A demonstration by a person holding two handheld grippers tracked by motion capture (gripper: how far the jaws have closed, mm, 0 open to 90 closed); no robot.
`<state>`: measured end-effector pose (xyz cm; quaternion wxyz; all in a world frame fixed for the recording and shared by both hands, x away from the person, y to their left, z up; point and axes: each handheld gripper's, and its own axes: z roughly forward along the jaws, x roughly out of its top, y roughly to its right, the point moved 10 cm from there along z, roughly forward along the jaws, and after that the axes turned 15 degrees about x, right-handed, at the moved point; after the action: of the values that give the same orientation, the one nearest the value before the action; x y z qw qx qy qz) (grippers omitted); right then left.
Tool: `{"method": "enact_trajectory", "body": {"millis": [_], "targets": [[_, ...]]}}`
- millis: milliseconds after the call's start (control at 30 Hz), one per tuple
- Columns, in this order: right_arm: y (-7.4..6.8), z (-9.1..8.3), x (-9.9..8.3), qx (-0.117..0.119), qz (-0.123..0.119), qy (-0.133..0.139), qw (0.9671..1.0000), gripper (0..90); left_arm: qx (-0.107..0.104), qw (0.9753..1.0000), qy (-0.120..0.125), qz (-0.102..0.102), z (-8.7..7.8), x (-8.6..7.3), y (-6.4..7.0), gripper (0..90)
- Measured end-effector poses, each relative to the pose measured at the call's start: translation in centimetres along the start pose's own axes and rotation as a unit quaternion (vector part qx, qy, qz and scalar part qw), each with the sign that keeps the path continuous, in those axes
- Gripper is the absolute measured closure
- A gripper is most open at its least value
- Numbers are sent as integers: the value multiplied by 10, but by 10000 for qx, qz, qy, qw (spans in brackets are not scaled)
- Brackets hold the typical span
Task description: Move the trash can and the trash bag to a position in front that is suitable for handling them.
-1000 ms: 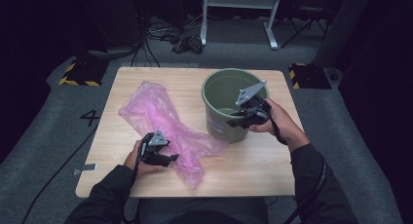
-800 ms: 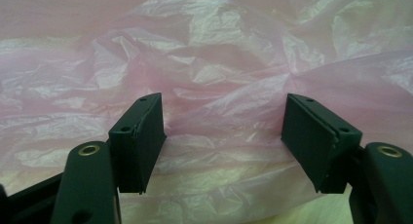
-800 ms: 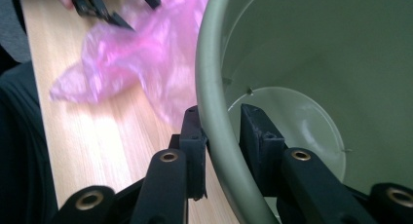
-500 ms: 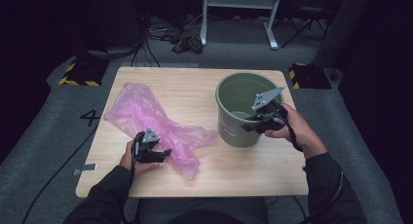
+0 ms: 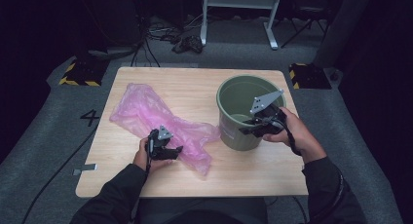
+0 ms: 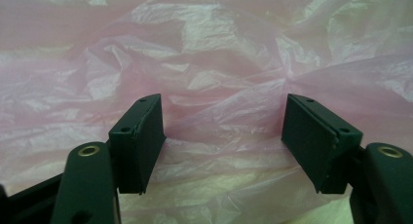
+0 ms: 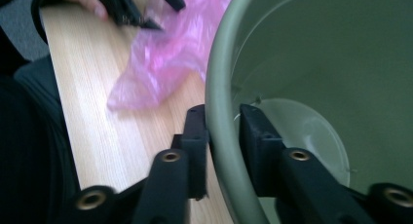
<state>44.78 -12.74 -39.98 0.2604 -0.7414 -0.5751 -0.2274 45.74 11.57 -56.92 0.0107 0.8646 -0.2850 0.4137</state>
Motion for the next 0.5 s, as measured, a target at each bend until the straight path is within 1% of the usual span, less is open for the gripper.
{"method": "enact_trajectory", "body": {"millis": [33,67,100,133,167,200,267,300,333,367,400,433,467,500], "targets": [[1,-7,3,-135,-31,172,9998,538,-140,9996,87,238,-5,0,6,247],[2,-11,4,-244,-96,265,9993,487,-140,9996,87,238,-5,0,6,238],[2,-11,4,-244,-96,265,9993,487,-207,9992,157,299,-10,0,6,238],[2,-21,4,-373,-162,508,9979,408,-229,9988,254,361,-15,2,5,205],[2,-21,4,-373,-162,508,9979,408,-246,9983,367,369,-21,3,1,205],[3,-28,2,-450,-130,655,9968,373,-275,9979,470,358,-26,5,-4,199],[7,-41,-4,-728,-60,920,9931,315,-369,9974,543,286,-35,4,-15,175],[9,-55,-12,-923,-5,1203,9884,272,-394,9975,525,260,-38,2,-21,166],[10,-63,-16,-1040,22,1367,9851,260,-341,9978,512,244,-41,-3,-33,167],[11,-70,-21,-1141,33,1511,9819,248,-341,9978,512,244,-41,-3,-33,167],[11,-70,-21,-1141,33,1511,9819,248,-320,9978,495,287,-42,-6,-39,167],[10,-80,-32,-1238,79,1715,9773,236,-268,9981,456,300,-42,-9,-43,163],[10,-80,-32,-1238,79,1715,9773,236,-229,9985,390,300,-41,-12,-48,163],[10,-84,-38,-1320,86,1762,9754,232,-214,9987,348,296,-40,-15,-53,163]]}}
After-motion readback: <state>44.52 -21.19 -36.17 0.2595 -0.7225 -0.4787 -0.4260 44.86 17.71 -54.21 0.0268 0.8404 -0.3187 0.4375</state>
